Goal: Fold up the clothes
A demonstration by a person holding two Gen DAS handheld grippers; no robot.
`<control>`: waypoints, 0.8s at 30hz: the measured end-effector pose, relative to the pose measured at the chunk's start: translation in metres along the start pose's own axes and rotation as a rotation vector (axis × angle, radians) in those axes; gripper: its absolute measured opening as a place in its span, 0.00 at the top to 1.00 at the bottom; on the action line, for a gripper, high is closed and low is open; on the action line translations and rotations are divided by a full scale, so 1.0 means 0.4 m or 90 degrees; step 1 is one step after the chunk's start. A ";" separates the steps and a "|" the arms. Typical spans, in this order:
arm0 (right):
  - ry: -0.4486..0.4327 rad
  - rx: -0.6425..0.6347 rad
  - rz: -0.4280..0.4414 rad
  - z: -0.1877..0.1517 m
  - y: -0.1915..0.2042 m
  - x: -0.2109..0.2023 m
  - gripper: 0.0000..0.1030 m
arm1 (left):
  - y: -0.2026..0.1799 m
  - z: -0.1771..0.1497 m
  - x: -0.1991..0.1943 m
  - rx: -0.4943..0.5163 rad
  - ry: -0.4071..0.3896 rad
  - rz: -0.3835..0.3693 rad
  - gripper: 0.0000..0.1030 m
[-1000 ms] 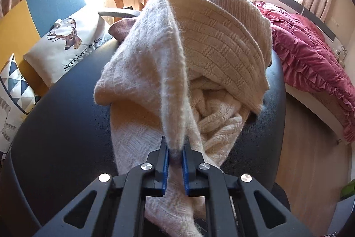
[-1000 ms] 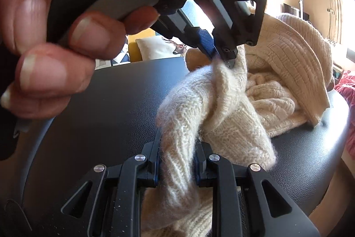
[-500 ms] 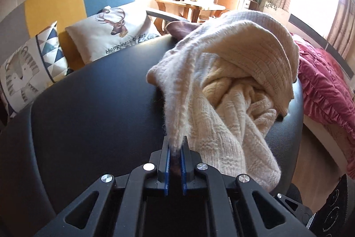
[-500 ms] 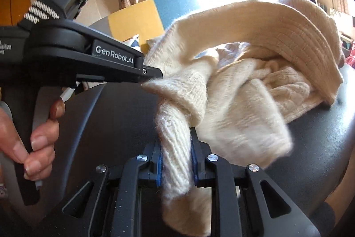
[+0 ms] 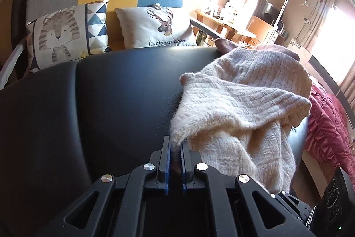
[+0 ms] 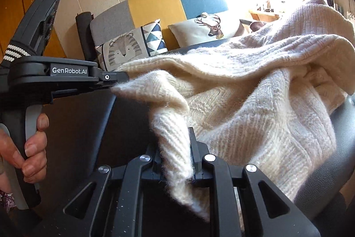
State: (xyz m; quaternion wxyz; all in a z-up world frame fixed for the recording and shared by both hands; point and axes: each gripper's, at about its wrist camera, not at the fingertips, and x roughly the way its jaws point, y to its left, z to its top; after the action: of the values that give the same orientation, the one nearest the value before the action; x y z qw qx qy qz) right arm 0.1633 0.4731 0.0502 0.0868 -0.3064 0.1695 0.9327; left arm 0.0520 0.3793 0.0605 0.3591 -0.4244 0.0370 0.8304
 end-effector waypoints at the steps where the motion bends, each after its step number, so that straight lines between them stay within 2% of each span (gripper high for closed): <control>1: 0.004 -0.001 0.006 -0.004 0.008 0.003 0.84 | 0.014 -0.007 -0.011 -0.008 -0.006 0.005 0.94; 6: 0.029 -0.020 0.042 -0.016 0.073 0.025 0.84 | 0.117 -0.031 -0.082 -0.070 -0.046 0.037 0.94; 7: 0.034 -0.027 0.048 -0.018 0.090 0.026 0.84 | 0.143 -0.037 -0.100 -0.083 -0.054 0.048 0.99; 9: 0.040 -0.037 0.057 -0.015 0.118 0.036 0.84 | 0.196 -0.049 -0.136 -0.103 -0.073 0.069 0.99; 14: 0.061 -0.040 0.093 -0.011 0.174 0.058 0.84 | 0.292 -0.092 -0.200 -0.158 -0.083 0.063 0.99; 16: 0.071 -0.045 0.112 -0.016 0.198 0.061 0.84 | 0.296 -0.113 -0.201 -0.151 -0.070 0.056 0.99; 18: 0.077 -0.057 0.124 -0.023 0.218 0.057 0.84 | 0.281 -0.131 -0.191 -0.140 -0.050 0.026 0.98; 20: 0.084 -0.059 0.121 -0.033 0.216 0.054 0.84 | 0.262 -0.150 -0.169 -0.150 -0.011 -0.005 0.93; 22: 0.090 -0.062 0.118 -0.043 0.214 0.051 0.84 | 0.252 -0.160 -0.136 -0.169 0.031 -0.024 0.83; 24: 0.096 -0.064 0.116 -0.052 0.212 0.049 0.84 | 0.245 -0.170 -0.095 -0.190 0.079 -0.035 0.83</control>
State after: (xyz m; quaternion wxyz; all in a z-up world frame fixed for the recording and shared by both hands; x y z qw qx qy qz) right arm 0.1366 0.3881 0.0449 -0.0266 -0.3632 0.1557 0.9182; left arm 0.0509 0.2605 0.0211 0.3116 -0.5241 -0.0765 0.7889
